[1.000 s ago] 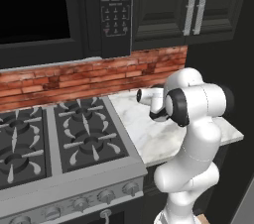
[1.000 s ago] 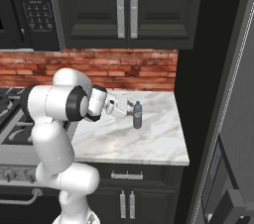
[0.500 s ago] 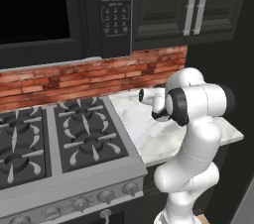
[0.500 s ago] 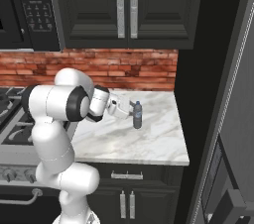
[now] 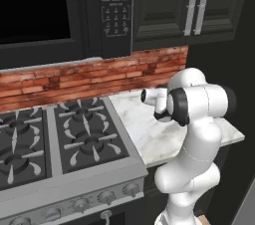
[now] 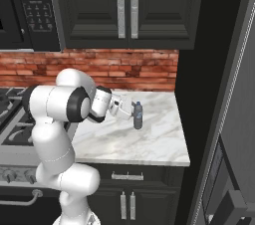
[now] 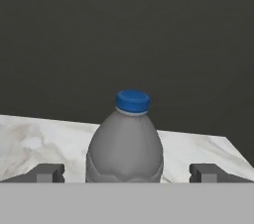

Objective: Take the bottled waters from the counter and place them in the freezer to freeze. Close the freezer door after placing the bottles.

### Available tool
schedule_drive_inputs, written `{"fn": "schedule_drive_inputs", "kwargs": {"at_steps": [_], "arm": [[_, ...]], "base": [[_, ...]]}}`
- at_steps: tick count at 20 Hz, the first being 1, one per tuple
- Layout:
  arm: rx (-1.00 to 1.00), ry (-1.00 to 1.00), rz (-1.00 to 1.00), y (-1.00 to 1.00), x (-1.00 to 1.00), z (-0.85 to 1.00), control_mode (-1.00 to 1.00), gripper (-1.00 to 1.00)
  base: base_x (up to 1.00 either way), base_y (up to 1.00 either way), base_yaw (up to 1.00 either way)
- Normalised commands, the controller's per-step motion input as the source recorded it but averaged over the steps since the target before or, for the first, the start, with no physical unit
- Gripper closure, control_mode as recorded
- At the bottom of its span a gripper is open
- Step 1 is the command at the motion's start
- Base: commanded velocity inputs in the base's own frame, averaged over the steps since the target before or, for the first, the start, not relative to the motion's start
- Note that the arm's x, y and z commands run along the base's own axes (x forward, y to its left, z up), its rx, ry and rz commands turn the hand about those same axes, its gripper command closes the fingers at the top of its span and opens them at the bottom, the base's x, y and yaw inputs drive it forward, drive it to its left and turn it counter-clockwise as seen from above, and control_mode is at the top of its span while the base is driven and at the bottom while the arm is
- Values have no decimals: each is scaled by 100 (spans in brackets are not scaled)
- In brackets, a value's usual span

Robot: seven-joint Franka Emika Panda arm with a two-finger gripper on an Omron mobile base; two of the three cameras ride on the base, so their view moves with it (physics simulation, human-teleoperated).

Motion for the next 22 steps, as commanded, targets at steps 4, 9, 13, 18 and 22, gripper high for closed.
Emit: {"fn": "schedule_drive_inputs", "kwargs": {"at_steps": [4, 9, 13, 18, 22], "arm": [[0, 0, 0, -6, 0, -1, -100, -100], [0, 0, 0, -1, 0, -3, -100, 100], [0, 0, 0, 0, 0, 0, -100, 100], [0, -1, 0, 0, -4, 1, -100, 100], [0, -3, 0, 4, -20, 32, -100, 100]], "base": [[0, 0, 0], [0, 0, 0], [0, 0, 0], [0, 0, 0], [0, 0, 0]]}}
